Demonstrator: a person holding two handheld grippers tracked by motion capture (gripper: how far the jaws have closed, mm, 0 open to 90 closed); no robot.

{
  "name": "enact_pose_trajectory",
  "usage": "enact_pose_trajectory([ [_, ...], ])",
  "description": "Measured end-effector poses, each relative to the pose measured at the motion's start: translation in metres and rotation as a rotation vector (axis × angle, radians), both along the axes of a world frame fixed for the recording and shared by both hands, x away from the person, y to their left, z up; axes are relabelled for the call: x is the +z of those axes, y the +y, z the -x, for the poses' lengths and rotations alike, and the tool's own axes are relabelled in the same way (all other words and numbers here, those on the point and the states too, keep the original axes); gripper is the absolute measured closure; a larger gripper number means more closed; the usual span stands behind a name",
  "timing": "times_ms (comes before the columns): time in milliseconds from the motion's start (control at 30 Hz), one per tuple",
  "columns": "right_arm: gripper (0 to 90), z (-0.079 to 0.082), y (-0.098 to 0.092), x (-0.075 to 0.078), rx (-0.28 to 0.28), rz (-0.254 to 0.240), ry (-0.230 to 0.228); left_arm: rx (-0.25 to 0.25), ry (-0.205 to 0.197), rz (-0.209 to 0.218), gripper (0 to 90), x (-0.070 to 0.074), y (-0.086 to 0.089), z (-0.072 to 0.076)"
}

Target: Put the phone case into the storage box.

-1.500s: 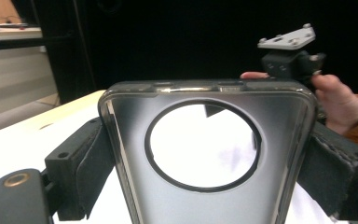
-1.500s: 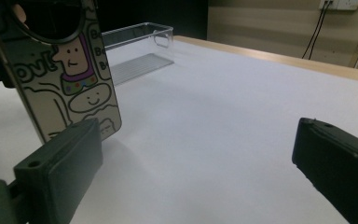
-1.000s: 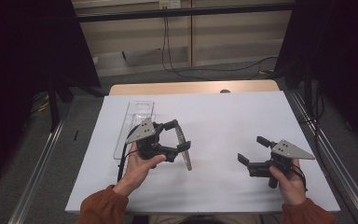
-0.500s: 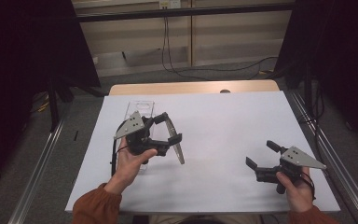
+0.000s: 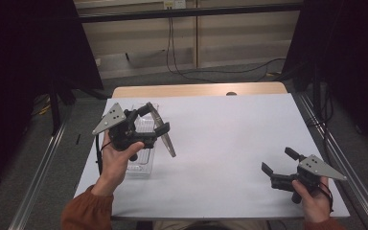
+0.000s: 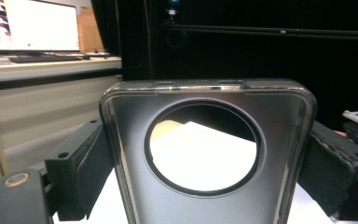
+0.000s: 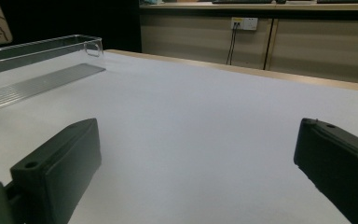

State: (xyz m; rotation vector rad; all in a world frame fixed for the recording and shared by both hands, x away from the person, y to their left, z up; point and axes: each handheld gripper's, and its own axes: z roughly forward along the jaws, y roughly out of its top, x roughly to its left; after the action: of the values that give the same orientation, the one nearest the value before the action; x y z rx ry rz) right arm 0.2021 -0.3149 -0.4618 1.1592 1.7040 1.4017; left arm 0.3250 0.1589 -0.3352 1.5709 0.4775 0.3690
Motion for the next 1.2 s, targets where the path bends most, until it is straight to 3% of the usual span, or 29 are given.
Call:
enact_pose_trajectory([
  [167, 0.0, 0.002, -0.003, -0.001, -0.012, 0.000, 0.005, 0.042, 0.011, 0.010, 12.1, 0.006, 0.009, -0.006],
  [467, 0.0, -0.002, -0.002, -0.006, -0.013, 0.053, 0.029, 0.128, 0.015, 0.003, 12.1, 0.011, 0.030, -0.023],
  [600, 0.0, -0.001, -0.003, -0.006, -0.011, 0.039, 0.021, 0.167, 0.014, -0.016, 12.1, 0.014, 0.039, -0.031],
  [667, 0.0, -0.001, -0.003, -0.006, -0.013, 0.039, 0.021, 0.179, 0.027, -0.006, 12.1, 0.013, 0.043, -0.035],
  [867, 0.0, -0.002, -0.003, -0.008, -0.005, 0.032, 0.027, 0.229, 0.034, -0.046, 12.1, 0.010, 0.051, -0.046],
  [900, 0.0, -0.002, -0.002, -0.008, -0.006, 0.033, 0.025, 0.237, 0.032, -0.026, 12.1, 0.010, 0.050, -0.047],
  [1100, 0.0, -0.001, -0.004, -0.006, -0.009, 0.024, -0.003, 0.272, 0.040, -0.028, 12.1, 0.008, 0.056, -0.055],
  [1200, 0.0, -0.001, -0.004, -0.006, -0.007, 0.021, 0.004, 0.293, 0.050, -0.047, 12.1, 0.004, 0.059, -0.061],
])
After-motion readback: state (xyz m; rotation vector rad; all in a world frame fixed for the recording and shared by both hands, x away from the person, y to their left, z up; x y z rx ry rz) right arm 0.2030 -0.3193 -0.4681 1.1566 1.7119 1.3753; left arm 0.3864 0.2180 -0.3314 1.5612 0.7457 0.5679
